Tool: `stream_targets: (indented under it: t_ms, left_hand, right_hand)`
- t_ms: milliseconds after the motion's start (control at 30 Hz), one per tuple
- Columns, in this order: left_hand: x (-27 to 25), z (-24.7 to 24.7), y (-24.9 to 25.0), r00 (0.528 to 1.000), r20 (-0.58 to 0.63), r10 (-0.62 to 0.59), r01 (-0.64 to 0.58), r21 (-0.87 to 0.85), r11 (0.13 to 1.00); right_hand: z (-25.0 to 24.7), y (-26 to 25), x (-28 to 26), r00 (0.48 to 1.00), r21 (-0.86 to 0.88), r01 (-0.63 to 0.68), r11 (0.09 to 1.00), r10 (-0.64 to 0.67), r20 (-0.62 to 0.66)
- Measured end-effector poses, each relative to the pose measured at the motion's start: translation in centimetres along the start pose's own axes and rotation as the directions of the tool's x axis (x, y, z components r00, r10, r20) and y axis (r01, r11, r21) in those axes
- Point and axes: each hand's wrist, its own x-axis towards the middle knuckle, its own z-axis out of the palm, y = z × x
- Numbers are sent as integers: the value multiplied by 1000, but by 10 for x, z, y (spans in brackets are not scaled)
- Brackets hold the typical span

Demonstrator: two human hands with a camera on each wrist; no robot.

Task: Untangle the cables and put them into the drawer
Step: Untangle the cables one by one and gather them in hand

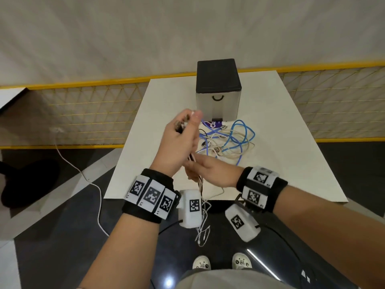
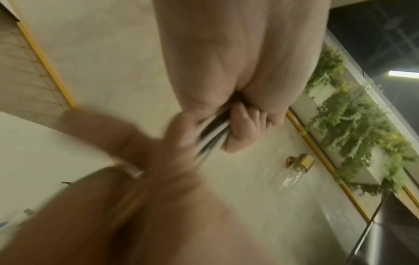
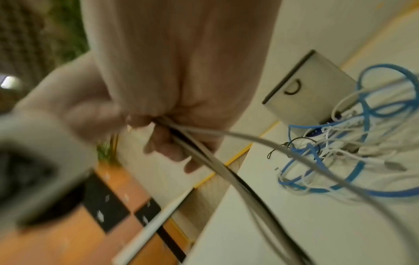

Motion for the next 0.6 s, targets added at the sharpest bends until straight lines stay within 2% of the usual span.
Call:
stream_targets:
  t_ms: [100,233,333,467,533,600]
  left_hand:
    - [9,-9,14,990,-99,103,-111,-78,991]
    - [13,-19,24,970,-132,203,-213,-60,975]
    - [13,-24,18,971,-164,172,-187,-81,979]
    - [19,-28,6,968,-225,109,-130,-79,988]
    - [21,-29,0,965,-252,71,-91,-68,994]
    - [23,-29,-9,966,-257,38,-58,-68,996]
  right_hand:
    - [16,37,-2,1000,-240,-14,971,15,3]
    - [13,86,-18,980,-363,-167,917,194,39]
    - [11,108,-25,948,-400,-229,887,297,117]
    - [-9,121,-30,866,-539,-274,797,448,222]
    - [-24,121,-28,849,-527,-333,782,492,194]
    - [-38,122,-21,896,-491,-369,789,443,39]
